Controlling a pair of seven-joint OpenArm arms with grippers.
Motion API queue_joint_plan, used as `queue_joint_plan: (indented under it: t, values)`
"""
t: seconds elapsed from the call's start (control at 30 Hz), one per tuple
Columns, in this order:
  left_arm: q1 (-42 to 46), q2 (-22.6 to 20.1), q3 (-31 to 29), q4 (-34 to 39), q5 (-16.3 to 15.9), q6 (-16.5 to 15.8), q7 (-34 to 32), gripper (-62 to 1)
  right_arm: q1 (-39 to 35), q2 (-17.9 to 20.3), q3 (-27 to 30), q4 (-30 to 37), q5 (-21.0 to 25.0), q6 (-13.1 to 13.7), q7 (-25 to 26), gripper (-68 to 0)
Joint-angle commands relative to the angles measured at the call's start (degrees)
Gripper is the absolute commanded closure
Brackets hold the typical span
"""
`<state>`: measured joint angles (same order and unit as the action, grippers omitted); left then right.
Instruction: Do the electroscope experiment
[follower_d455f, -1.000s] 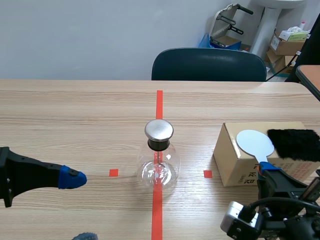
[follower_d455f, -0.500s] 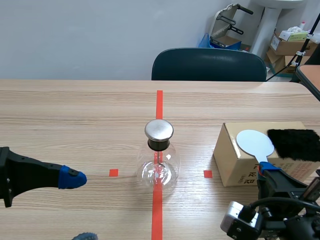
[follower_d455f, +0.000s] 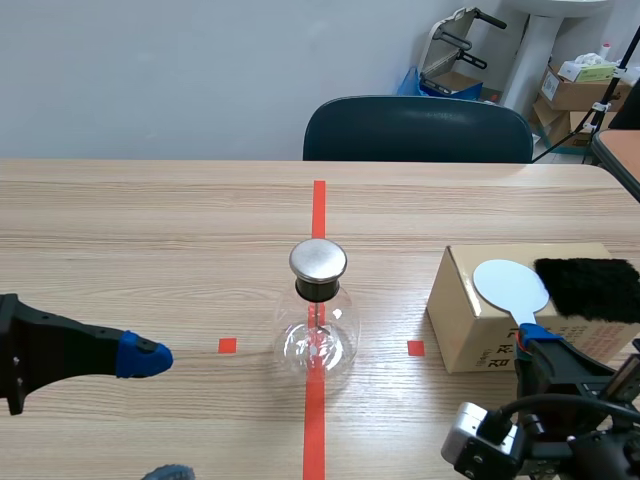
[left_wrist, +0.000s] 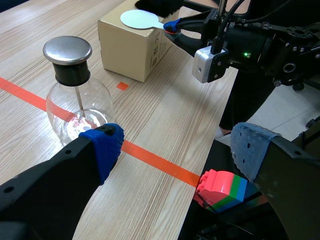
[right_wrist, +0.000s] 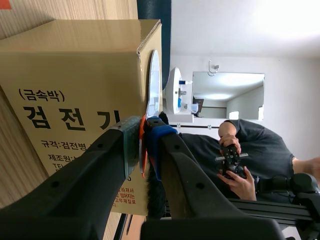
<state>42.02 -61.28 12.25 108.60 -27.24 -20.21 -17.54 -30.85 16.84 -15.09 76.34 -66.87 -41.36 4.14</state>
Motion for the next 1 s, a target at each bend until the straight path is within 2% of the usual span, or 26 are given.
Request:
queue_joint_plan:
  t: [0.0,0.07,0.1,0.23,0.53,0.67,0.97]
  values:
    - [-0.50,0.37,0.17,-0.50,-0.15,-0.31,-1.38,-46.0,0.24,0.63,0.46,1.05,0.00,-1.42,-0.15,-1.1]
    - [-1.44,0.79,0.61,-1.49,0.04,-0.52,-2.29,-45.4,0.24,0.66,0.46,1.88,-0.02,-2.97,0.13,-1.1]
    - [-2.25,1.09,0.96,-1.97,0.04,-0.61,-2.51,-42.5,0.24,0.70,0.46,2.60,-0.09,-3.50,0.33,-1.1]
    - [-6.88,3.89,3.43,-4.61,0.04,-0.28,-2.29,-27.1,1.46,0.79,0.39,6.27,-2.43,-3.50,0.74,-1.1]
    - [-20.79,10.14,12.72,-16.20,0.02,0.79,-1.90,-7.9,8.17,-0.33,-3.45,7.30,-6.25,-3.04,1.75,-1.1]
    - [-26.62,13.22,17.07,-22.12,0.07,1.66,-1.88,-3.8,9.38,-1.31,-6.38,7.30,-8.11,-2.95,1.49,-1.1]
    - [-36.94,20.09,24.09,-34.34,1.46,3.02,-1.92,-3.8,10.01,-1.31,-12.26,7.30,-12.94,-0.72,-4.13,-1.1]
